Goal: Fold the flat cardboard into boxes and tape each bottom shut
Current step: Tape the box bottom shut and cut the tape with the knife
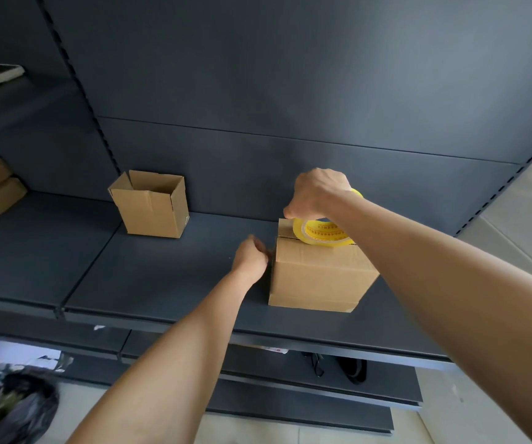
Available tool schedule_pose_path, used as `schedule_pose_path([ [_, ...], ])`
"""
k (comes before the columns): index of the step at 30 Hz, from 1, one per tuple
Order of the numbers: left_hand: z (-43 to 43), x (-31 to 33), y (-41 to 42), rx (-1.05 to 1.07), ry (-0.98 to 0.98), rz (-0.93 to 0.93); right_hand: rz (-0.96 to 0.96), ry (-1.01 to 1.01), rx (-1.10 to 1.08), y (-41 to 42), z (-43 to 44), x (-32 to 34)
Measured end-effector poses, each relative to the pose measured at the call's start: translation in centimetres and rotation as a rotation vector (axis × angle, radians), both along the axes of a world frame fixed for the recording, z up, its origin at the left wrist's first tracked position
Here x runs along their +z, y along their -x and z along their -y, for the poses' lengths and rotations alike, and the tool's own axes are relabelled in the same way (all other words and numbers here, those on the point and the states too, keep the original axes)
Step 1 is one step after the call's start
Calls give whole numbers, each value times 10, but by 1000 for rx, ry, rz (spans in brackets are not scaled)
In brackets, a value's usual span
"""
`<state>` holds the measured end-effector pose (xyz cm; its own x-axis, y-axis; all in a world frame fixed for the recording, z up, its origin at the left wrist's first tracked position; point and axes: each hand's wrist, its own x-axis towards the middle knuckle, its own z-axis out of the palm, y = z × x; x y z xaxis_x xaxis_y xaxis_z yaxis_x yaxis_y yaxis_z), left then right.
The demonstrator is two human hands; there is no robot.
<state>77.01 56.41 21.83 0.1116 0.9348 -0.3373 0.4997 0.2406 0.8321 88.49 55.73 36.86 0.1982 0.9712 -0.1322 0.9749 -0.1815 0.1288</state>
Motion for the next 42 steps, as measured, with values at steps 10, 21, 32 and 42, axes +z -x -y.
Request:
schedule_pose_path([
  [10, 3, 26, -30, -119, 33, 392, -18, -17, 38, -4, 1, -1],
  [21, -9, 27, -38, -143, -188, 87, -337, -21, -72, -50, 6, 9],
  [32, -3, 31, -45, -121, -231, 86, -508, 35, -31, -71, 17, 16],
  [42, 1, 36, -52, -147, -249, 8, -291, 82, -64, -103, 38, 16],
])
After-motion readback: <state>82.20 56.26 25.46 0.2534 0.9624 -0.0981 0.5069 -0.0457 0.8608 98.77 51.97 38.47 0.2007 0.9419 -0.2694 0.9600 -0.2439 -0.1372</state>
